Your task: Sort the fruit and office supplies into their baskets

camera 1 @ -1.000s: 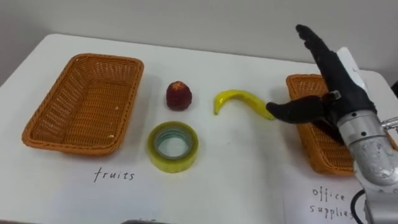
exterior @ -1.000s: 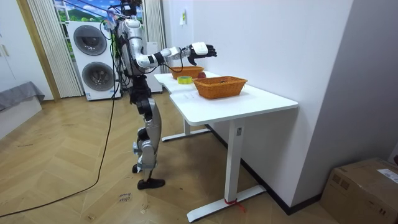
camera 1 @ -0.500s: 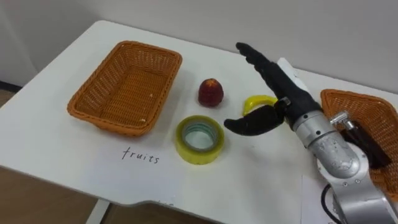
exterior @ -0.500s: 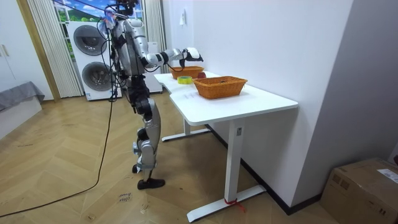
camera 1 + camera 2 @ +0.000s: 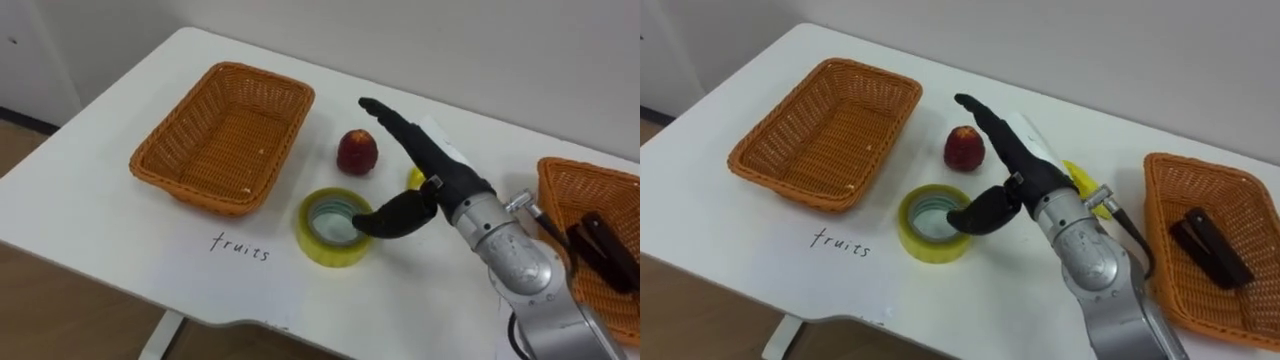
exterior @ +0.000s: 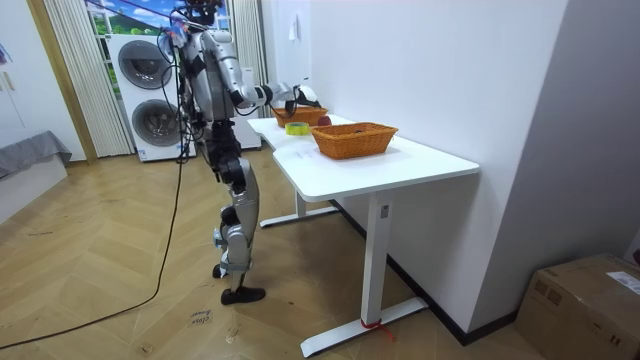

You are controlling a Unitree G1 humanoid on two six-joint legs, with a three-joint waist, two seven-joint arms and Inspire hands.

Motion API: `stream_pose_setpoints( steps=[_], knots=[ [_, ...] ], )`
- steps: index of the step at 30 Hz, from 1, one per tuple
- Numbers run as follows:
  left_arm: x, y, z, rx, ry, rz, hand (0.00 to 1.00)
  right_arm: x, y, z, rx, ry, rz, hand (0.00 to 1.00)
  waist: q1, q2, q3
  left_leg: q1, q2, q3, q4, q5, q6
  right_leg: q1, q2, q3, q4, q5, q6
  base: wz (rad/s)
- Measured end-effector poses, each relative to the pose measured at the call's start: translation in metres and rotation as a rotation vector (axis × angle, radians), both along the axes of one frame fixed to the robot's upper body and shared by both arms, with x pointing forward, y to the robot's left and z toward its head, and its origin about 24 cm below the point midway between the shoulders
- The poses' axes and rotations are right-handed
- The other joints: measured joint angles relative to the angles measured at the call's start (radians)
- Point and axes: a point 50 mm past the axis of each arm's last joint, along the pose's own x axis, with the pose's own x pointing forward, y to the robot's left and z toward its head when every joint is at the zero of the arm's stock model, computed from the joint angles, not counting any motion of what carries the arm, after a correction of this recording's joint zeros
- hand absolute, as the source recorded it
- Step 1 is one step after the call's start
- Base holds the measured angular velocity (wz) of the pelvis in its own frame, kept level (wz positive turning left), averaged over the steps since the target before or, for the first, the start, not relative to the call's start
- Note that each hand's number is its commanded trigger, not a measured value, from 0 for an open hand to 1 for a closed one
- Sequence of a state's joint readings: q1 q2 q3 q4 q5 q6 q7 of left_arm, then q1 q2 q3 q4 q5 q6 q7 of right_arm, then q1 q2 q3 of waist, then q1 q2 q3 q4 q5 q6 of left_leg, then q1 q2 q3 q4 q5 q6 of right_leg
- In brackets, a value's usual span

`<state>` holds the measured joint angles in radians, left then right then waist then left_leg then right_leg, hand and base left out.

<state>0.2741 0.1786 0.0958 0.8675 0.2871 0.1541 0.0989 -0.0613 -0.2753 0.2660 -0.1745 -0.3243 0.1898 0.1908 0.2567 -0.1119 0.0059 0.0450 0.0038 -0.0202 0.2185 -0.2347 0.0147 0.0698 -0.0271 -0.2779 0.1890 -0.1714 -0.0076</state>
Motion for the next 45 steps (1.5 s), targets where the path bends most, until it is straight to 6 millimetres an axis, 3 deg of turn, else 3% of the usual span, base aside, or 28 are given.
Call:
stream_pose_setpoints(
  steps=[7, 16, 25, 45],
  knots=[
    [-0.002, 0.000, -0.001, 0.005, 0.008, 0.003, 0.00, 0.000, 0.001, -0.006, -0.008, 0.030, 0.008, 0.00, 0.025, -0.014, 0.0069, -0.008, -0.002, -0.012, 0.002, 0.000, 0.000, -0.001, -0.001, -0.014, -0.001, 0.000, 0.000, 0.04],
    [-0.011, 0.000, -0.004, 0.004, 0.068, 0.017, 0.00, -0.001, 0.004, -0.018, -0.037, 0.073, 0.015, 0.00, 0.030, -0.006, 0.0095, -0.017, -0.003, -0.023, 0.004, 0.000, 0.000, -0.004, -0.002, -0.033, -0.003, 0.000, 0.000, 0.04],
    [-0.015, -0.003, -0.006, 0.001, 0.096, 0.007, 0.00, 0.006, 0.010, -0.022, -0.050, 0.081, 0.024, 0.00, 0.029, 0.005, 0.0044, -0.016, -0.002, -0.024, 0.005, 0.001, -0.002, -0.002, -0.002, -0.034, -0.003, 0.000, 0.000, 0.00],
    [-0.017, -0.003, -0.006, 0.000, 0.103, 0.011, 0.00, 0.006, 0.016, -0.023, -0.027, 0.054, -0.023, 0.00, 0.024, 0.010, 0.0019, -0.020, -0.008, -0.042, 0.008, 0.003, 0.000, 0.002, -0.007, -0.051, -0.003, 0.000, 0.000, 0.02]
  ],
)
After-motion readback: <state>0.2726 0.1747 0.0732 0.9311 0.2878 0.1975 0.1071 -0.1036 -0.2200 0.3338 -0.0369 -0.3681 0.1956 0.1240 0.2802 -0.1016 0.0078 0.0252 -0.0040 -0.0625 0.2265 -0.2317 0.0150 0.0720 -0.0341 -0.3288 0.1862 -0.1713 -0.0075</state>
